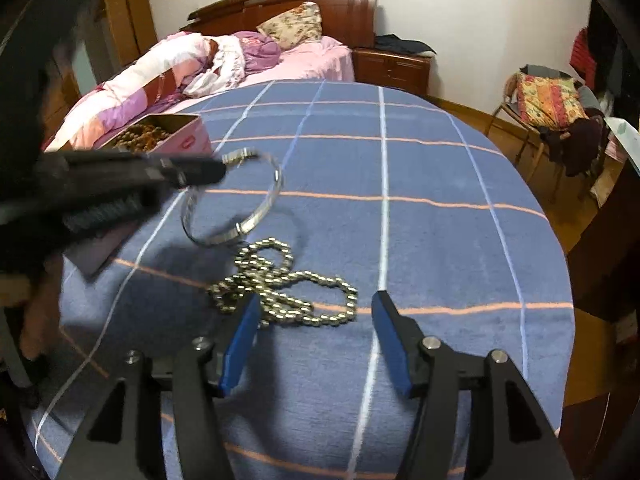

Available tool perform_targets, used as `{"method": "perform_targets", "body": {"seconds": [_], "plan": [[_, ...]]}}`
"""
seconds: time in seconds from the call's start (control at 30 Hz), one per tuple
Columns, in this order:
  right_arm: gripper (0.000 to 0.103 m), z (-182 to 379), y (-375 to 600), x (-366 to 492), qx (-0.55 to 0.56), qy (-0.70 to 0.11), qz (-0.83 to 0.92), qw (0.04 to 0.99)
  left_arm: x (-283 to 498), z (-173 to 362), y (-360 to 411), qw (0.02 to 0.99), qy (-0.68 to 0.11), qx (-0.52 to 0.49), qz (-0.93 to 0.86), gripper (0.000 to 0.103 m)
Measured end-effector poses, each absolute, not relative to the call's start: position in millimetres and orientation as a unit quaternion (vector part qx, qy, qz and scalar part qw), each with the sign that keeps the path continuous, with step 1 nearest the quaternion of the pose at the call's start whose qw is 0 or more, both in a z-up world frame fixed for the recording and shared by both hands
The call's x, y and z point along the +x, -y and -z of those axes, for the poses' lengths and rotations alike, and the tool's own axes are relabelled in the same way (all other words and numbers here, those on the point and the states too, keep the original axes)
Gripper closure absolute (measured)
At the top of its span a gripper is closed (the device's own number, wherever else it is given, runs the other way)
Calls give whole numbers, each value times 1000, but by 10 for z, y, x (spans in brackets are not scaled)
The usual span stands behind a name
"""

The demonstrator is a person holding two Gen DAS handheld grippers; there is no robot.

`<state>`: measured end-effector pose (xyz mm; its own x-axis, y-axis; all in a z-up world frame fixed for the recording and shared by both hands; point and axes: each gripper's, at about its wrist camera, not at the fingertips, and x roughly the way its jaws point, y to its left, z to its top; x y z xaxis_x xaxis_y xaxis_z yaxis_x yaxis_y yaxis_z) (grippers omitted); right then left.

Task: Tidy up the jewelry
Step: 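Grasp the silver bangle with the left tool while the right tool regrasps the bead chain, then carry the silver bangle and bead chain over the tin with both tools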

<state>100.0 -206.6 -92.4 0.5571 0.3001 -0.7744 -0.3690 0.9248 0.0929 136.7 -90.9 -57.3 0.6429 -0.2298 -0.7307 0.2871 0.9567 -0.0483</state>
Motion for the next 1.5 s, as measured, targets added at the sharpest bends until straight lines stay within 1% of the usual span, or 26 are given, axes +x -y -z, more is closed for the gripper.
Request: {"method": "perform_targets", "body": {"seconds": [0.07, 0.17, 0.27, 0.3, 0.33, 0.37, 0.4, 0.47, 0.73, 1.03, 1.5], "plan": [[36, 907, 1991, 998, -45, -428, -203, 879, 1300, 440, 847, 913, -381, 34, 141, 101], [33, 909, 1859, 1012, -60, -429, -220, 874, 1235, 333, 778, 920, -367, 33, 135, 101], [33, 990, 1769, 1057, -77, -441, -220, 867, 1197, 302, 724, 923, -361, 33, 132, 101], [35, 1026, 1760, 1076, -79, -450, -218, 862, 1182, 303, 696, 922, -361, 29, 133, 101], [48, 1016, 1762, 1069, -85, -444, -211, 866, 1170, 302, 673, 923, -361, 27, 133, 101], [72, 1003, 1776, 1070, -85, -444, -209, 867, 1157, 301, 643, 923, -360, 24, 131, 101], [84, 996, 1780, 1075, -82, -447, -208, 866, 1157, 303, 620, 923, -360, 22, 131, 101], [90, 968, 1838, 1083, -65, -452, -212, 864, 1126, 289, 562, 924, -359, 15, 130, 101], [91, 624, 1823, 986, -66, -407, -209, 887, 985, 137, 259, 934, -339, 6, 111, 101], [91, 128, 1448, 1033, -75, -350, -234, 904, 896, -10, -119, 944, -320, 1, 79, 101], [91, -223, 815, 1014, -95, -303, -283, 905, 874, -20, -645, 948, -316, -15, 35, 101]]}}
